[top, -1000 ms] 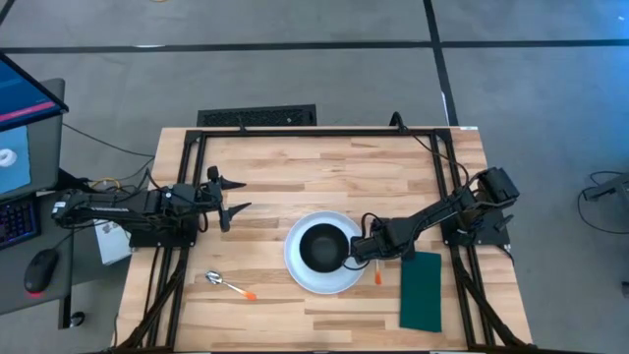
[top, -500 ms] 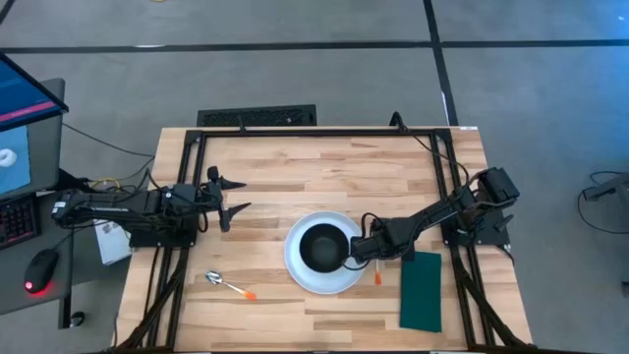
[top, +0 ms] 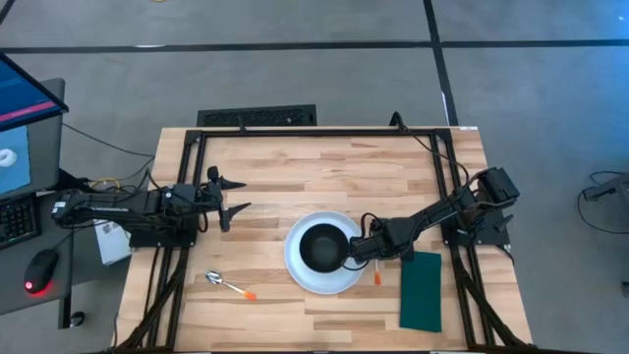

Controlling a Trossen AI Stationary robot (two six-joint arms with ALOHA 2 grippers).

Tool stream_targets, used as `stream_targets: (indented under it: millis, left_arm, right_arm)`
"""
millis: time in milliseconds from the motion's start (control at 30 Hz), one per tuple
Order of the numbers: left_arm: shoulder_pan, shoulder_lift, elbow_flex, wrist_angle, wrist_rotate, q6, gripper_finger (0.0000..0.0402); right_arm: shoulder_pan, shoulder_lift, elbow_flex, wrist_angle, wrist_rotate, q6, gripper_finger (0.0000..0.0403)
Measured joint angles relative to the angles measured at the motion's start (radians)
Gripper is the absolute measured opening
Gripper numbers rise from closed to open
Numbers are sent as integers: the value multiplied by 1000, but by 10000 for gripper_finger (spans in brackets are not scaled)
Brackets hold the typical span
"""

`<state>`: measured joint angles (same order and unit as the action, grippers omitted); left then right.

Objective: Set table place
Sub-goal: Place the orange-handled fork next to the white plate

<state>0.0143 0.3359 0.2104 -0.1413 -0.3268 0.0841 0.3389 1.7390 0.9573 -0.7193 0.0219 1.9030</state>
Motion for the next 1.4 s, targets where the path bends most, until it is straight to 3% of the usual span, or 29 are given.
stream_targets:
  millis: [1000,1400]
  left_arm:
    - [0,0,0,-5,10,1,268]
    - [0,0,0,-5,11,1,268]
  right_arm:
    - [0,0,5,-7,-2,45,72]
    - [0,0,88,-141,-2,27,76]
